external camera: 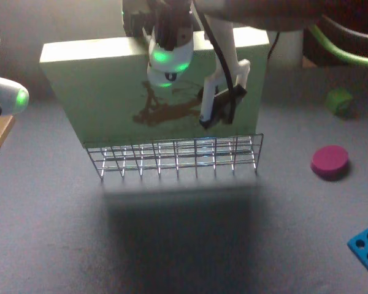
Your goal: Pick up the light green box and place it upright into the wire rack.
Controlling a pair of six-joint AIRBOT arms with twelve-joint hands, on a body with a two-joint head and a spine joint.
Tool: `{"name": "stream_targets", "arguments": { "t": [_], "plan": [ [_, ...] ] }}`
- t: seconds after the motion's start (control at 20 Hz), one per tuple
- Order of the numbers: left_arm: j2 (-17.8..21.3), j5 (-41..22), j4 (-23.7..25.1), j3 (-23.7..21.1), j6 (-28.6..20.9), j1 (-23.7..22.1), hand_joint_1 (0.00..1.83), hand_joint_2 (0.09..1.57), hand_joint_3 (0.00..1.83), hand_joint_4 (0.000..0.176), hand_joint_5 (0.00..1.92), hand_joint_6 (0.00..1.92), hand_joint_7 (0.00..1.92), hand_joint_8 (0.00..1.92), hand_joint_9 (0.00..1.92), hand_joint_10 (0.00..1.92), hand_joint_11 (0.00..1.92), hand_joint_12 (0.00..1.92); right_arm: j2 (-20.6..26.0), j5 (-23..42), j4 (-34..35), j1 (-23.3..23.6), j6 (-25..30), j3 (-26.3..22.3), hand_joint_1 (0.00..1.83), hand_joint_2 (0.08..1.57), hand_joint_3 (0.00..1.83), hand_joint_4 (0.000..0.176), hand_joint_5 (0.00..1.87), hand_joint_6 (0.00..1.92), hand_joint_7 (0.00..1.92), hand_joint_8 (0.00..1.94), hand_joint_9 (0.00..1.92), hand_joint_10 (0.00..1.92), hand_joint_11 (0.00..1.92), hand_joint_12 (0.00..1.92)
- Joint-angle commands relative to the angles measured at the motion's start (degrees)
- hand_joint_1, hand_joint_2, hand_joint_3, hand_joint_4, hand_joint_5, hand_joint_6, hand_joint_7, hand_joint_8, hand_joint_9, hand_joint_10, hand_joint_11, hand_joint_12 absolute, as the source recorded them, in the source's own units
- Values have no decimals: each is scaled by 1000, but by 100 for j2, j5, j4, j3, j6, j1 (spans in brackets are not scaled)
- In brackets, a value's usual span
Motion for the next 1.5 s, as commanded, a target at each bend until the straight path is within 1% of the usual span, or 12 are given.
{"name": "stream_targets", "arguments": {
  "t": [0.0, 0.1, 0.2, 0.25, 0.3, 0.4, 0.45, 0.5, 0.9, 1.45],
  "plan": [
    [18, -246, 392, -8, 13, -87, 15, 1222, 1, 0, 238, 0, 237, 0, 168, 1, 0, 625, -17, 400, -404, 51, 65, 33, 1358, 1170, 0, 0, 767, 1062, 892, 1167, 875, 1445, 644, 1610],
    [18, -229, 392, -6, 10, -95, 16, 1218, 0, 0, 238, 0, 236, 0, 169, 1, 0, 625, -43, 484, -458, -9, 228, 132, 1358, 1170, 0, 0, 769, 1063, 892, 1168, 875, 1445, 643, 1609],
    [18, -223, 391, -11, -5, -94, 18, 1215, 0, 0, 238, 0, 235, 0, 169, 1, 0, 625, -90, 520, -458, -73, 250, 231, 1361, 1168, 0, 0, 770, 1056, 905, 1158, 869, 1446, 643, 1590],
    [18, -207, 390, -14, -26, -94, 18, 1214, 0, 0, 238, 0, 235, 0, 168, 0, 0, 624, -111, 561, -459, -124, 206, 276, 1243, 1181, 4, 0, 771, 1129, 925, 1240, 821, 1298, 655, 1592],
    [18, -203, 390, -13, -28, -93, 19, 1214, 0, 0, 238, 0, 235, 0, 168, 0, 0, 624, -121, 562, -475, -160, 188, 294, 1219, 1186, 0, 0, 772, 1144, 929, 1256, 825, 1235, 668, 1594],
    [18, -205, 391, -6, -28, -91, 18, 1216, 0, 0, 244, 3, 239, 2, 173, 2, 0, 626, -121, 562, -523, -245, 187, 308, 1214, 1185, 0, 0, 775, 1142, 931, 1260, 829, 1216, 654, 1609],
    [18, -210, 391, -7, -27, -90, 17, 1216, 0, 0, 245, 3, 238, 1, 174, 3, 0, 627, -121, 562, -540, -262, 187, 310, 1331, 1172, 0, 0, 777, 1065, 910, 1176, 860, 1404, 652, 1613],
    [18, -214, 391, -8, -26, -88, 15, 1215, 0, 0, 246, 3, 237, 1, 175, 3, 0, 627, -121, 567, -588, -306, 189, 319, 1354, 1169, 0, 0, 776, 1050, 905, 1160, 866, 1443, 663, 1619],
    [18, -214, 392, -15, -26, -90, 13, 1213, 0, 0, 252, 3, 232, 0, 171, 0, 0, 614, -145, 598, -782, -482, 186, 415, 1360, 1169, 0, 0, 776, 1046, 902, 1159, 867, 1455, 658, 1615],
    [18, -214, 392, -22, -17, -91, 18, 1210, 0, 0, 251, 1, 232, 0, 170, 0, 0, 604, -185, 647, -816, -658, 161, 476, 1359, 1168, 0, 0, 778, 1045, 897, 1164, 873, 1449, 666, 1614]
  ]
}}
